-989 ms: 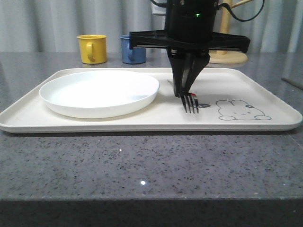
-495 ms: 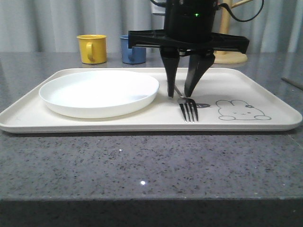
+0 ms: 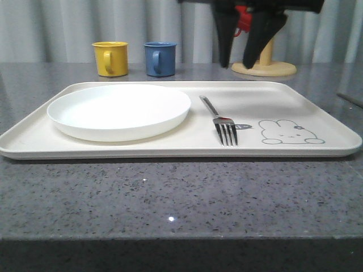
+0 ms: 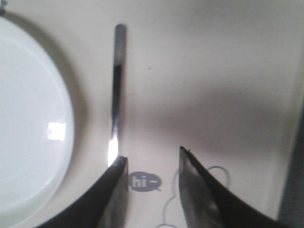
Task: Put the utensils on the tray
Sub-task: 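Move the right gripper back over the steel chopsticks, then grasp the chopsticks with the right gripper and carry them over the tray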
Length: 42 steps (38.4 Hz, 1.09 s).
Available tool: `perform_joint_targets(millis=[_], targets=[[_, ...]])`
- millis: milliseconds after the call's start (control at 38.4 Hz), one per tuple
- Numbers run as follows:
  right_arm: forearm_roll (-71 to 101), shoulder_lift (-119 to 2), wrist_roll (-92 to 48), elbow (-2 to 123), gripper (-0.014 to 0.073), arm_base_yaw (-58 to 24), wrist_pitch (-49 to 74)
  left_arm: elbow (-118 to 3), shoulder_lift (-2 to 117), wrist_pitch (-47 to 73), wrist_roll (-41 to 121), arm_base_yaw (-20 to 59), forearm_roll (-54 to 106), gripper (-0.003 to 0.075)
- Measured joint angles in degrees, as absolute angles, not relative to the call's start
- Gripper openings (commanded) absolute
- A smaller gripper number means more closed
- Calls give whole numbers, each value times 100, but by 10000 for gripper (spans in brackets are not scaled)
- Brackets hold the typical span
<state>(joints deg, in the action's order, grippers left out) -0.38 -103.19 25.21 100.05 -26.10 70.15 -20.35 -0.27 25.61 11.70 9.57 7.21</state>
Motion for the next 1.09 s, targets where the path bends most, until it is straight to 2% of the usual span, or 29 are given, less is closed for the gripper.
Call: perform_joint_targets(millis=[260, 677, 1093], targets=[[-38, -9788, 1646, 9711, 300, -1463, 7077, -2035, -27, 2561, 1170, 957, 721, -18], [323, -9461, 384, 8121, 300, 343, 6957, -2035, -27, 2561, 1170, 957, 721, -18], [608, -9730, 0, 7933, 300, 497, 6581, -2035, -27, 2561, 1170, 957, 721, -18]])
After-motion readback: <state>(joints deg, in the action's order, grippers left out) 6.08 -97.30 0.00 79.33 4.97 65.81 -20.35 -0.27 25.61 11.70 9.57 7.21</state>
